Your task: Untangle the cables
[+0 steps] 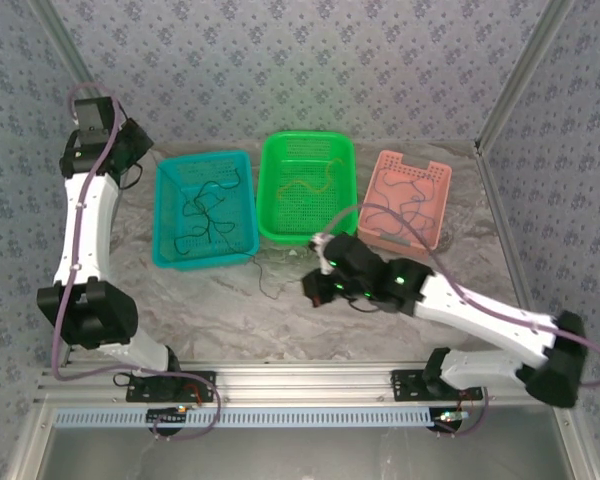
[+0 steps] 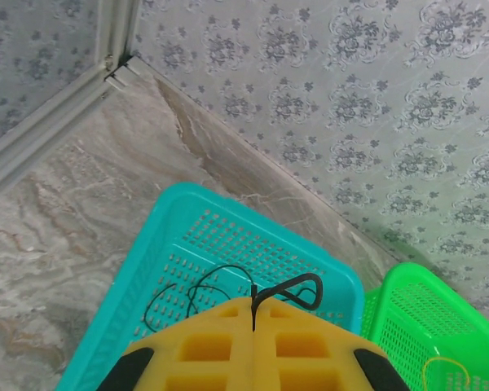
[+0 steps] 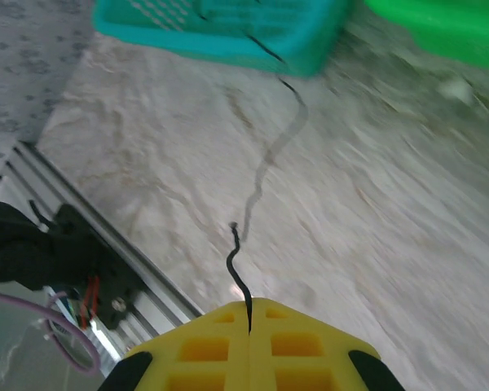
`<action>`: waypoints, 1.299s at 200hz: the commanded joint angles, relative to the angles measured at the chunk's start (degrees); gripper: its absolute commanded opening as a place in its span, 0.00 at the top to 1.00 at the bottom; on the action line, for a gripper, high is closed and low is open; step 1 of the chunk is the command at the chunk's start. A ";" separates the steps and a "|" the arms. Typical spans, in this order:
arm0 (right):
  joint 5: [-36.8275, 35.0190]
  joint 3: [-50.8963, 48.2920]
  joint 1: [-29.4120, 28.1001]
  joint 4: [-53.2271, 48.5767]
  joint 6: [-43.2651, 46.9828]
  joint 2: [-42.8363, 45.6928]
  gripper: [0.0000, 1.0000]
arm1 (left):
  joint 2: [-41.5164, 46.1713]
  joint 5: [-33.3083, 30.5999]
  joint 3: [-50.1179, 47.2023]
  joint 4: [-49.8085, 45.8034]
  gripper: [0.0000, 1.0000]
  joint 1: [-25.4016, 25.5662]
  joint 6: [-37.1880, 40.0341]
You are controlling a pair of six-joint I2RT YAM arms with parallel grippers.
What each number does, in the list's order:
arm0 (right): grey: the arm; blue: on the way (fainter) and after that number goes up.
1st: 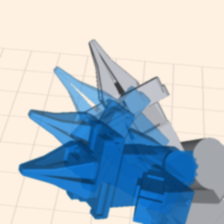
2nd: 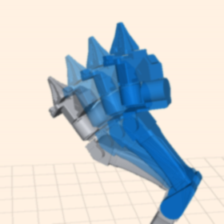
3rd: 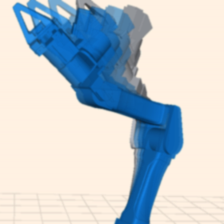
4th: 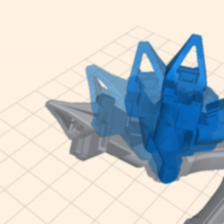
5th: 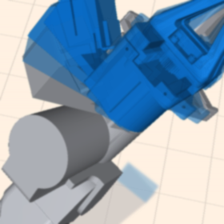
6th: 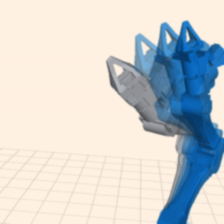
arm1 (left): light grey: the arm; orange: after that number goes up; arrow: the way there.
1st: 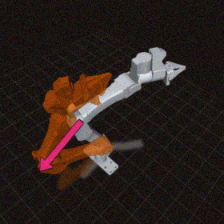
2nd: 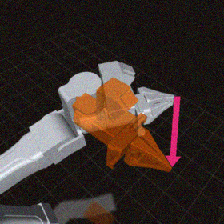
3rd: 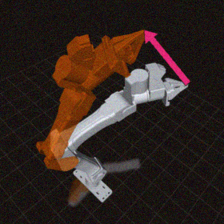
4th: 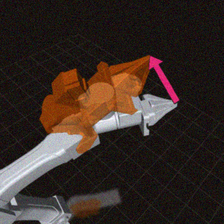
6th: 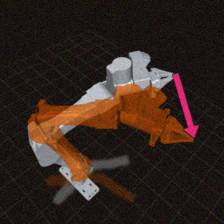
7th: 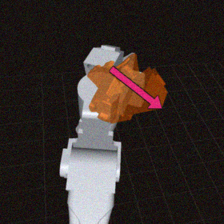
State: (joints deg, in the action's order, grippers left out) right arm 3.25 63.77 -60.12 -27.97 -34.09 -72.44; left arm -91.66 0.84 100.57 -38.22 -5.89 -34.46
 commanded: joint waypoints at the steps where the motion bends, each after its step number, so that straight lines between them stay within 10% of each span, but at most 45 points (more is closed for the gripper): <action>1: -1.11 12.07 -0.81 2.69 4.49 -8.12 1.00 | -1.62 2.82 4.16 4.18 1.00 0.69 1.50; 102: 6.89 38.99 5.47 2.55 3.73 -28.44 1.00 | -12.04 1.82 20.15 2.87 1.00 1.42 1.90; 207: 12.70 52.86 8.26 4.07 -1.32 -56.23 1.00 | -21.08 -3.58 9.45 4.62 1.00 8.12 4.95; 239: 9.82 51.18 7.96 3.80 -0.83 -54.38 0.71 | -21.75 -6.05 7.97 2.47 1.00 8.19 2.94; 260: 4.58 46.28 7.30 5.76 -0.06 -49.18 0.57 | -18.41 -9.81 4.76 1.52 0.57 8.22 -0.26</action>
State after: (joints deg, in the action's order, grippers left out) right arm 13.26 113.32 -52.18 -23.44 -34.81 -128.49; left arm -113.62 -3.62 107.96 -35.53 2.63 -31.62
